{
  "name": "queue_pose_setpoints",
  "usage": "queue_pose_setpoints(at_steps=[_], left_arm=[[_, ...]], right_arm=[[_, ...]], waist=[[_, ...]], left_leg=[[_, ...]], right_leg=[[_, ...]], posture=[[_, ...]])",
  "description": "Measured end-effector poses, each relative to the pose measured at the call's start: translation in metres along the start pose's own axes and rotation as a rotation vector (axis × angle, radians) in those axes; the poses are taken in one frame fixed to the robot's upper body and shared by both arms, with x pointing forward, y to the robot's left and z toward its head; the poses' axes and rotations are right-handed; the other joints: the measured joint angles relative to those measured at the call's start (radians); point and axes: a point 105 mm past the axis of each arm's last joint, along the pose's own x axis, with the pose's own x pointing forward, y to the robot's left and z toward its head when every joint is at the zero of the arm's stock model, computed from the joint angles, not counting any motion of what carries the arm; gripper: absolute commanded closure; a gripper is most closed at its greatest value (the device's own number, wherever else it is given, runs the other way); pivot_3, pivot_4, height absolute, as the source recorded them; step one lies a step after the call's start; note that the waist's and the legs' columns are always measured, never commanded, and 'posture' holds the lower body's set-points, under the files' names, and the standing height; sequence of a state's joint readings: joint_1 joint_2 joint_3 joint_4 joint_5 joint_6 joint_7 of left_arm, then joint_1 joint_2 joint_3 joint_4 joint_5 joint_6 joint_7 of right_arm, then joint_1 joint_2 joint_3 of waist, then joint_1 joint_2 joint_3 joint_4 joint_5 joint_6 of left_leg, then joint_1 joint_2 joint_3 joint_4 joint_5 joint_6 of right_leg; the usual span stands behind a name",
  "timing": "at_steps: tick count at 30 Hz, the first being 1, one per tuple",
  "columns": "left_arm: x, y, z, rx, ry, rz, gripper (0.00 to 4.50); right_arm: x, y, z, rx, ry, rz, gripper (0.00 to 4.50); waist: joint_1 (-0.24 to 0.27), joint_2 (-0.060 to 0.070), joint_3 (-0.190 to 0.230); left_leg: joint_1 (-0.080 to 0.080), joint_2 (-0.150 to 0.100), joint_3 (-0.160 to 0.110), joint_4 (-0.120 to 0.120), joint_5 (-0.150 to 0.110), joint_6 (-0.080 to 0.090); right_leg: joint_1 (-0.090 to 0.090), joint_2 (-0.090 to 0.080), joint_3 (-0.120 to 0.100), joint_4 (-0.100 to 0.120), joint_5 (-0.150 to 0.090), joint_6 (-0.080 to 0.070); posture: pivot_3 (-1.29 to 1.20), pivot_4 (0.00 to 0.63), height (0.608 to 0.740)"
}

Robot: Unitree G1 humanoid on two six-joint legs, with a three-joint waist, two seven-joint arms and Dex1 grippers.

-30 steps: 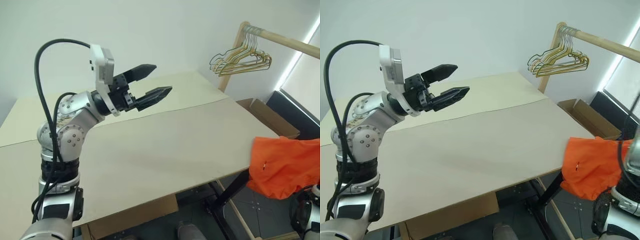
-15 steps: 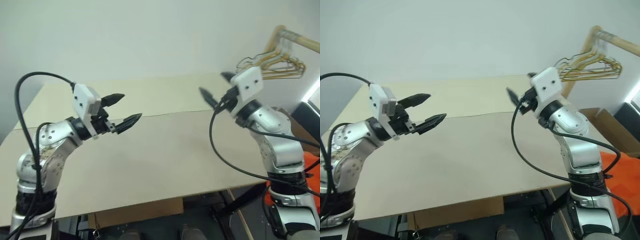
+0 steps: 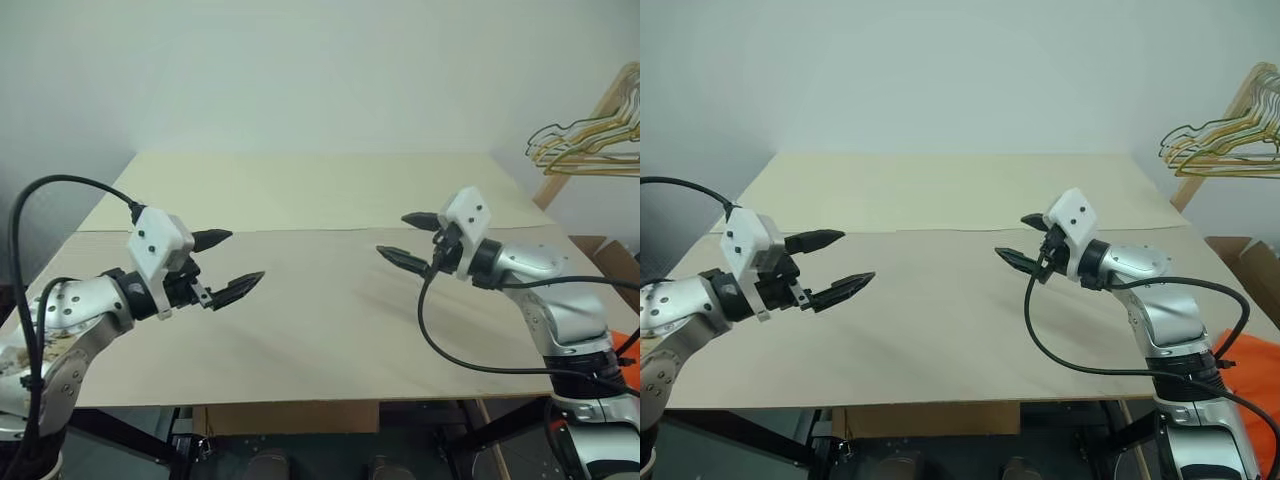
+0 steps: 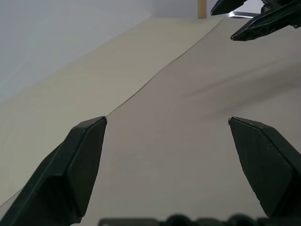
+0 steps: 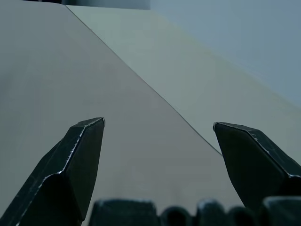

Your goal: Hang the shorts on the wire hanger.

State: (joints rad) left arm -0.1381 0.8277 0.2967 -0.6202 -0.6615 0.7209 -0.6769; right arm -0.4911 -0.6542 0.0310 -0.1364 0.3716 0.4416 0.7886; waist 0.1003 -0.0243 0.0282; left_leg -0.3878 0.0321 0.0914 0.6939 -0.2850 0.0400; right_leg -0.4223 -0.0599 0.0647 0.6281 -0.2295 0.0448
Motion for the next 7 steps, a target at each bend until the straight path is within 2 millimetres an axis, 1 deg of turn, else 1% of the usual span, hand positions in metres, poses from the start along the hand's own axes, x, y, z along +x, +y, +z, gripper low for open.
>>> queue_pose_setpoints(at_steps=[7], left_arm=[[-0.0011,-0.0021,-0.0054,-0.016,0.014,-0.006,0.00]], right_arm=[[-0.0019,0.0040,0.0044,-0.031,-0.006,0.033,0.20]], waist=[[0.015,0.000,0.000]], left_leg=[[0.000,0.000,0.001,0.000,0.000,0.000]], right_leg=[[0.000,0.000,0.000,-0.001,0.000,0.000]], posture=[[0.23,0.000,0.740]])
